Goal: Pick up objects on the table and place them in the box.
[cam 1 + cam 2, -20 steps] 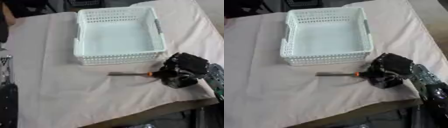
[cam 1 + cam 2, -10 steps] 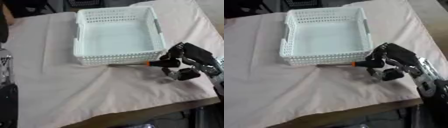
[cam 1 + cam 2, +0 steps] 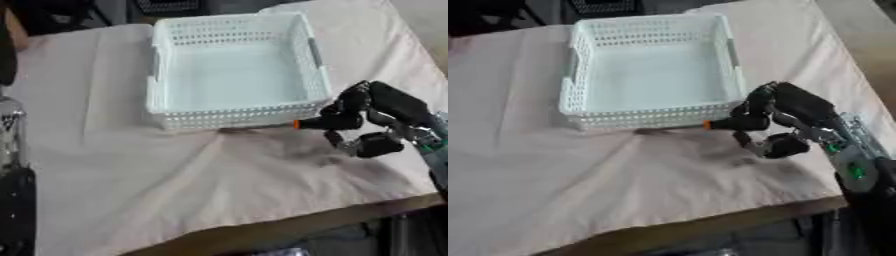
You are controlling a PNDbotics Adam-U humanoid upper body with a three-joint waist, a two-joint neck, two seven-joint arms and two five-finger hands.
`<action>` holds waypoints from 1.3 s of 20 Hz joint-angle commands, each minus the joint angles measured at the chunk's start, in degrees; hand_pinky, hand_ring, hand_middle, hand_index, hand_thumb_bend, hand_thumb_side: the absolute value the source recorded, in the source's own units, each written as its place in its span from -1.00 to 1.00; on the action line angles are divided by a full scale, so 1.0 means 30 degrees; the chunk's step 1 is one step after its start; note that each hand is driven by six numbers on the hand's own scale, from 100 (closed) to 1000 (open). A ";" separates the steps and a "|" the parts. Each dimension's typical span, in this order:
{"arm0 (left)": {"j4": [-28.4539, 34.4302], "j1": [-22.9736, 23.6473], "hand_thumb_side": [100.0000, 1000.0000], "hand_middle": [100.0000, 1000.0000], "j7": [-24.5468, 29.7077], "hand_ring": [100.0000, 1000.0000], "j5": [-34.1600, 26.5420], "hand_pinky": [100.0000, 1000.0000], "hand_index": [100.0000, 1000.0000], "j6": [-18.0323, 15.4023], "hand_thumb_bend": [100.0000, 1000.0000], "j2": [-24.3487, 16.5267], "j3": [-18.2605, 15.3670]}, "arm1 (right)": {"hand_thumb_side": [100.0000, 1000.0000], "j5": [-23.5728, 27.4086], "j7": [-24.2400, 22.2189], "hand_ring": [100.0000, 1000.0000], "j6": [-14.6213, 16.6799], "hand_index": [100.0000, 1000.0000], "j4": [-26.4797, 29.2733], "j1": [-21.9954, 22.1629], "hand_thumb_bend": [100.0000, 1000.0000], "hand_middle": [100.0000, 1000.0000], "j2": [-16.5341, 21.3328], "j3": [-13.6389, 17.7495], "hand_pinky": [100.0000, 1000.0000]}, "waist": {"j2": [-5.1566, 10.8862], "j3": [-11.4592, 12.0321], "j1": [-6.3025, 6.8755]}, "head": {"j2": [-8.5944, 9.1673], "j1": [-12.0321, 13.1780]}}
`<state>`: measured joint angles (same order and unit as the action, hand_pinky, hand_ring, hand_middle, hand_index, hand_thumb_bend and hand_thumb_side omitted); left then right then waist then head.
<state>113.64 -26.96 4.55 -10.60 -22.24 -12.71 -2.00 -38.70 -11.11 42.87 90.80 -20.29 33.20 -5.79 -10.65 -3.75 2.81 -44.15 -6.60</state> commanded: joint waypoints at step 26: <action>0.0318 -0.0173 0.69 0.61 0.0160 0.51 0.0040 0.30 0.66 0.0091 -0.85 0.0000 0.0068 | -0.45 1.1165 -0.4740 -0.59 -0.5206 -0.41 0.3858 -0.0143 -1.00 -0.73 0.0012 0.1559 -0.79 | 0.0187 -0.0063 -0.0022 | 0.0010 -0.0026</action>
<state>113.64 -26.96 4.86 -10.58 -21.94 -12.71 -1.97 -6.32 -25.22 27.77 100.91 -20.28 32.67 -2.06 -10.72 -3.87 2.83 -44.15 -6.59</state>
